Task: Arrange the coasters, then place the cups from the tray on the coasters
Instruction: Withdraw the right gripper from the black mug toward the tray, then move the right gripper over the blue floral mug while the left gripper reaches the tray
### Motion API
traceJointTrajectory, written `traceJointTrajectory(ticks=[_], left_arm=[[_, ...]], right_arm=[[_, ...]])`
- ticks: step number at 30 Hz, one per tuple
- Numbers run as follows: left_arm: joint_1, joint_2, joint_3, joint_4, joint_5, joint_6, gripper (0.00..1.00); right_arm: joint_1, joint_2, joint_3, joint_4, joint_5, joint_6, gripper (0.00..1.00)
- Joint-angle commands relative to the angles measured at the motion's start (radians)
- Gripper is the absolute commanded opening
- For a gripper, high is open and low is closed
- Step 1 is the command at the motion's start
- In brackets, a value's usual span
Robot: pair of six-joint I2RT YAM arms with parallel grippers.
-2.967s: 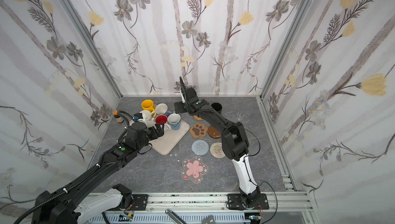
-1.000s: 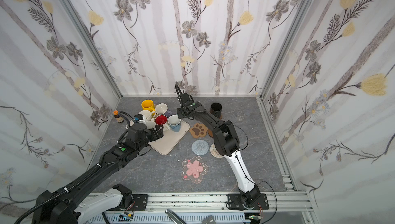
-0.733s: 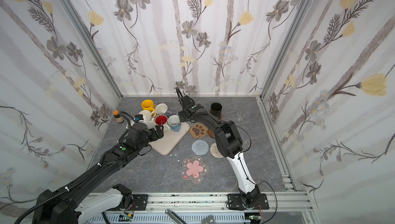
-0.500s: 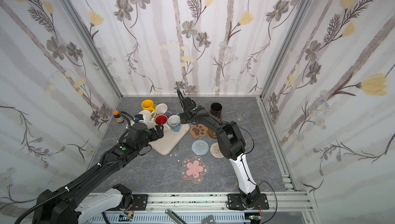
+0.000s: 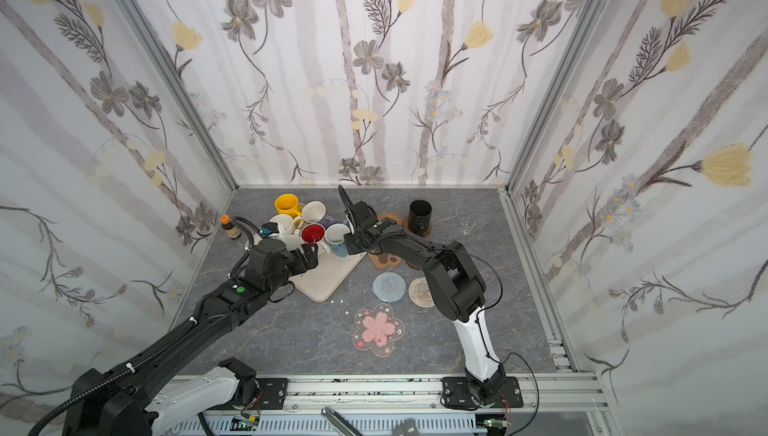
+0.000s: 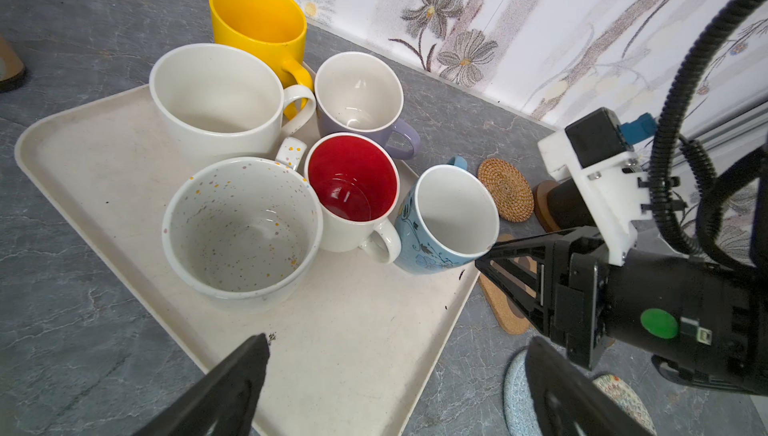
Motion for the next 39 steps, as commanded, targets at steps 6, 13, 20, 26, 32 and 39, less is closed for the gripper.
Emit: traceJointTrajectory(ticks=[6,13,20,26,32,39], left_arm=[[0.005,0.068,0.056,0.005,0.005,0.024,0.98],[0.005,0.141,0.11,0.008,0.01,0.026,0.96],[0.01,0.21,0.172,0.009,0.002,0.038,0.97],[0.03,0.3,0.229,0.013,0.05,0.022,0.96],[0.028,0.334,0.258,0.019,0.069,0.027,0.96],[0.028,0.336,0.253,0.022,0.084,0.021,0.95]], right_arm=[[-0.013,-0.083,-0.076,0.064,0.014,0.01,0.29],[-0.076,-0.139,-0.085,0.08,-0.01,-0.002,0.49],[-0.107,0.024,0.223,-0.055,-0.072,-0.037,0.63],[-0.109,0.166,0.437,-0.099,-0.124,-0.042,0.76],[-0.11,0.26,0.54,-0.096,-0.142,-0.024,0.76],[-0.11,0.346,0.624,-0.106,-0.153,0.009,0.72]])
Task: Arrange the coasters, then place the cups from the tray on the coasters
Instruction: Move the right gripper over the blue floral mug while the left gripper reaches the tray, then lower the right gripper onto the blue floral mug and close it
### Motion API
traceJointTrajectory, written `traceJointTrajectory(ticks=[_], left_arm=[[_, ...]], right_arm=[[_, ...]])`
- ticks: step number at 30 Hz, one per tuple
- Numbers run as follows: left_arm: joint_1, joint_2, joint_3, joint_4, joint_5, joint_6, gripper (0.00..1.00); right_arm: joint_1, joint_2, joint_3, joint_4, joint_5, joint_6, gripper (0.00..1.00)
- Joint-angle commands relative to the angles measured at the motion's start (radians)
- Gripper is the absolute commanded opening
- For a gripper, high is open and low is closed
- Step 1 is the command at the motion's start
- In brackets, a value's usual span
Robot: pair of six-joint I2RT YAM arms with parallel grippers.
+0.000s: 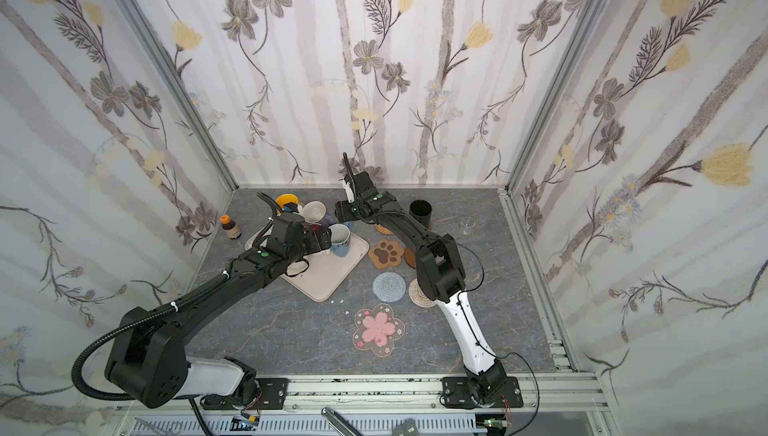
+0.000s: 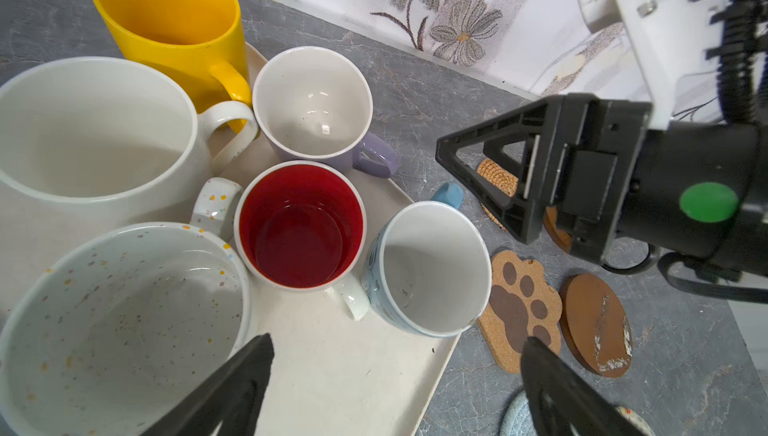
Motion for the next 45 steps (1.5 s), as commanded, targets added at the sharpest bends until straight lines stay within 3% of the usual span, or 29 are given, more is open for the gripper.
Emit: traceJointTrajectory(ticks=[1,23,45], left_arm=[[0.0,-0.005,0.0,0.02,0.01,-0.013,0.95],[0.001,-0.152,-0.08,0.019,0.023,-0.036,0.95],[0.002,-0.195,-0.132,0.018,0.095,-0.026,0.95]], right_arm=[[-0.001,0.024,0.024,0.001,-0.007,0.022,0.71],[-0.011,0.033,-0.009,-0.078,0.022,0.0,0.42],[0.027,-0.258,-0.481,0.081,0.061,0.005,0.37]])
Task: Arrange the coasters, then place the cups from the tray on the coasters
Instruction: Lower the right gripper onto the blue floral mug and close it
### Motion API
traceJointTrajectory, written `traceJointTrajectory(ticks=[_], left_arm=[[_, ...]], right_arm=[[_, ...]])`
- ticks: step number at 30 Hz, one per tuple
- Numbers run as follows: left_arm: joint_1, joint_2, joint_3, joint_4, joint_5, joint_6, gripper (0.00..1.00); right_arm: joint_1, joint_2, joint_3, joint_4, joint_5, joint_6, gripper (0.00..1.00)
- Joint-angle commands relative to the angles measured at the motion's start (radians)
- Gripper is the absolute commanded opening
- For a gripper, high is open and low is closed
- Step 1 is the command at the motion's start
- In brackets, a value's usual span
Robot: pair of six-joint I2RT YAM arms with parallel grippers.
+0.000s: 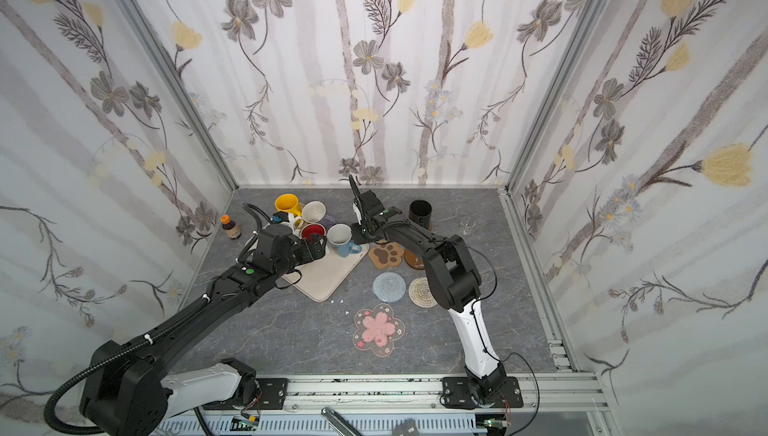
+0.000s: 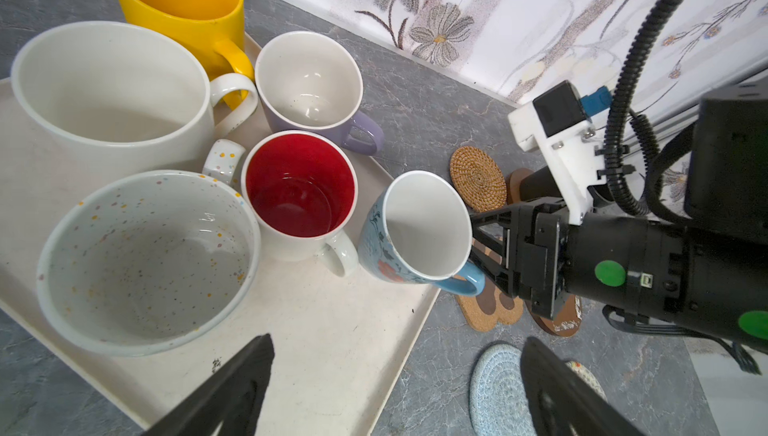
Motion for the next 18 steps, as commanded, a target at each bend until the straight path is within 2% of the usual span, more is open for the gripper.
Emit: traceJointTrajectory(ticks=[1,4,9,13,18], left_arm=[[-0.001,-0.013,-0.007,0.016,0.031,0.015,0.95],[0.0,-0.025,-0.004,0.018,0.101,0.033,0.96],[0.0,-0.029,0.025,0.015,0.247,0.059,0.95],[0.0,-0.06,0.022,0.017,0.291,0.058,0.93],[0.0,-0.081,0.01,0.018,0.312,0.052,0.93]], right_arm=[[0.003,-0.029,-0.024,0.063,0.013,0.005,0.37],[0.002,-0.056,-0.045,0.063,0.034,0.004,0.37],[0.002,-0.124,-0.085,0.075,0.088,-0.017,0.46],[0.003,-0.194,-0.138,0.096,0.118,-0.041,0.52],[0.017,-0.269,-0.205,0.116,0.091,-0.101,0.61]])
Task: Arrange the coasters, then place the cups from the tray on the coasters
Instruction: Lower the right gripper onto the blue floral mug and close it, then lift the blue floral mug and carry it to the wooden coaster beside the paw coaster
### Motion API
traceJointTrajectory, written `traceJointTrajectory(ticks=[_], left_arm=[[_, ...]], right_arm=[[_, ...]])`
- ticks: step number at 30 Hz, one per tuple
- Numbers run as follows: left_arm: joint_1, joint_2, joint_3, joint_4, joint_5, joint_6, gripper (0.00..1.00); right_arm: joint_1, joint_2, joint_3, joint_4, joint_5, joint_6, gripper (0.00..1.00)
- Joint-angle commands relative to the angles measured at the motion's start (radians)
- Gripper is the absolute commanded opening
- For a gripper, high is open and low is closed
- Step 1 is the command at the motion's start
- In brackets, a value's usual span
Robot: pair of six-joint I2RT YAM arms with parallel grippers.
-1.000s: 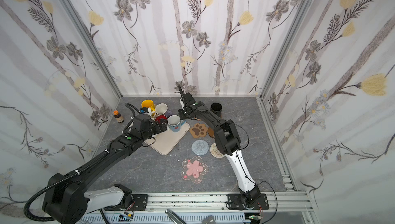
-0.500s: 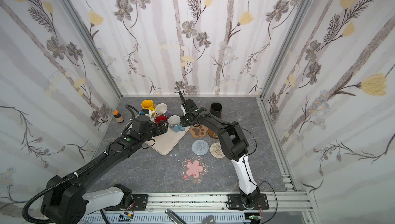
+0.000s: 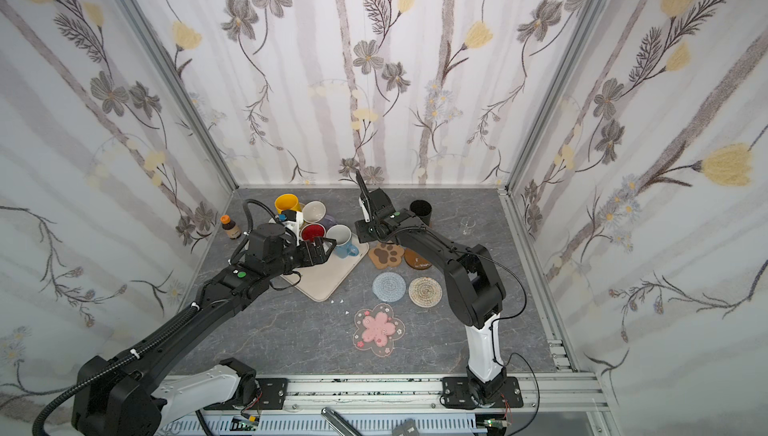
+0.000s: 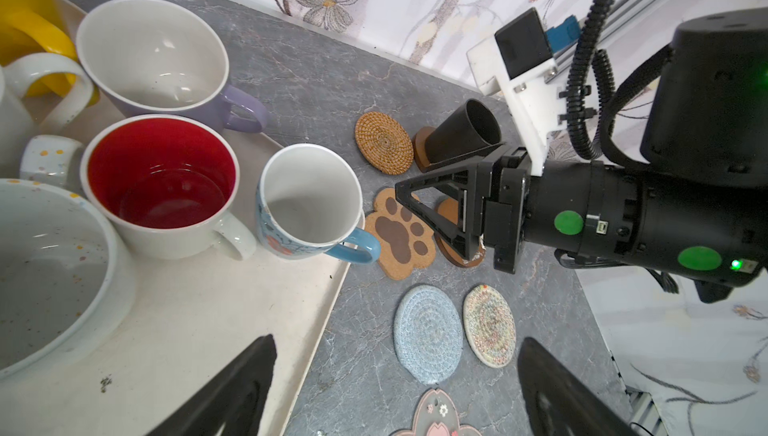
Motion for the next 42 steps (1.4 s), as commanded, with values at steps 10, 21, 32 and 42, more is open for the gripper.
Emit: traceJointTrajectory(ticks=[10,21,32,42], left_arm=[[-0.001,-0.008,-0.048,0.024,-0.05,-0.032,1.0],[-0.001,-0.008,-0.093,0.045,-0.129,-0.038,1.0],[-0.001,-0.014,-0.107,0.047,-0.151,-0.036,1.0],[-0.001,-0.001,-0.099,0.046,-0.144,-0.025,1.0]], right_arm=[[0.072,-0.001,-0.037,0.045,-0.011,-0.098,0.77],[0.091,0.094,0.002,0.02,-0.025,-0.115,0.63],[0.096,0.19,0.088,0.002,-0.055,-0.121,0.52],[0.103,0.245,0.165,-0.024,-0.048,-0.123,0.42]])
